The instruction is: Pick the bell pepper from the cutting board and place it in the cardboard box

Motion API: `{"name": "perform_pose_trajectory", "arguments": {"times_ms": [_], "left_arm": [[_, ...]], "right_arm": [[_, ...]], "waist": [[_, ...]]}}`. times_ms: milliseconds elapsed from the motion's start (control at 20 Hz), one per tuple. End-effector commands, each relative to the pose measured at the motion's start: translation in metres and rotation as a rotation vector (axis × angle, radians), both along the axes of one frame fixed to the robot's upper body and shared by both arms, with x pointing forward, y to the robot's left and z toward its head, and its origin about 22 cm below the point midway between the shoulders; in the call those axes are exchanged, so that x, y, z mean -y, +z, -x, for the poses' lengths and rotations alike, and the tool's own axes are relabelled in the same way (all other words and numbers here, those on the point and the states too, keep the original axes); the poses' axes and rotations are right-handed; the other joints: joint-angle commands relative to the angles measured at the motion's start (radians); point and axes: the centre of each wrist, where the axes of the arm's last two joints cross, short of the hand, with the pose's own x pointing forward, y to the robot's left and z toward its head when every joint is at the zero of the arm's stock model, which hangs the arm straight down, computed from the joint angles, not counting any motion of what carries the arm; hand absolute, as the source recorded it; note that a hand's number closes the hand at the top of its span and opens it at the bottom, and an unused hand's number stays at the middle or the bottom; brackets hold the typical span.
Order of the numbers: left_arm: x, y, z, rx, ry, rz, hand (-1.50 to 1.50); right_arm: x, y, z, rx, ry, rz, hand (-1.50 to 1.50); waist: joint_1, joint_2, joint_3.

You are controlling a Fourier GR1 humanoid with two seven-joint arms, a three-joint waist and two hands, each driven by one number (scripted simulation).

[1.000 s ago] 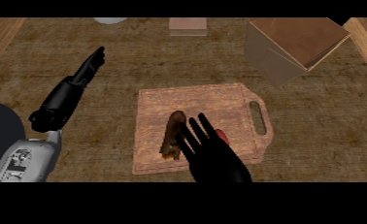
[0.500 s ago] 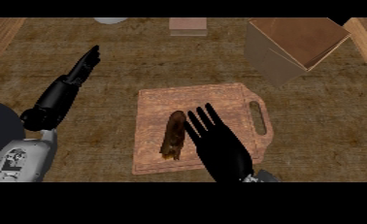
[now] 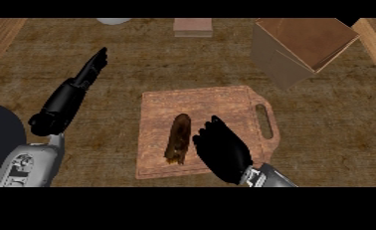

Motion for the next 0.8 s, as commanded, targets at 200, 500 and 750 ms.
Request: {"name": "perform_pose_trajectory", "arguments": {"times_ms": [200, 500, 750], "left_arm": [[-0.007, -0.009, 0.006, 0.009, -0.002, 0.005, 0.0], [0.004, 0.002, 0.0, 0.026, -0.055, -0.004, 0.0], [0.019, 0.007, -0.009, 0.026, -0.085, -0.006, 0.0]], "right_arm": [[-0.017, 0.008, 0.003, 0.092, 0.146, -0.08, 1.5], [-0.004, 0.013, -0.076, -0.18, -0.436, -0.453, 1.5], [-0.033, 0.056, -0.121, -0.05, -0.483, -0.585, 1.5]], "waist": [[-0.001, 0.001, 0.001], [0.057, 0.039, 0.004], [0.07, 0.02, 0.002]]}}
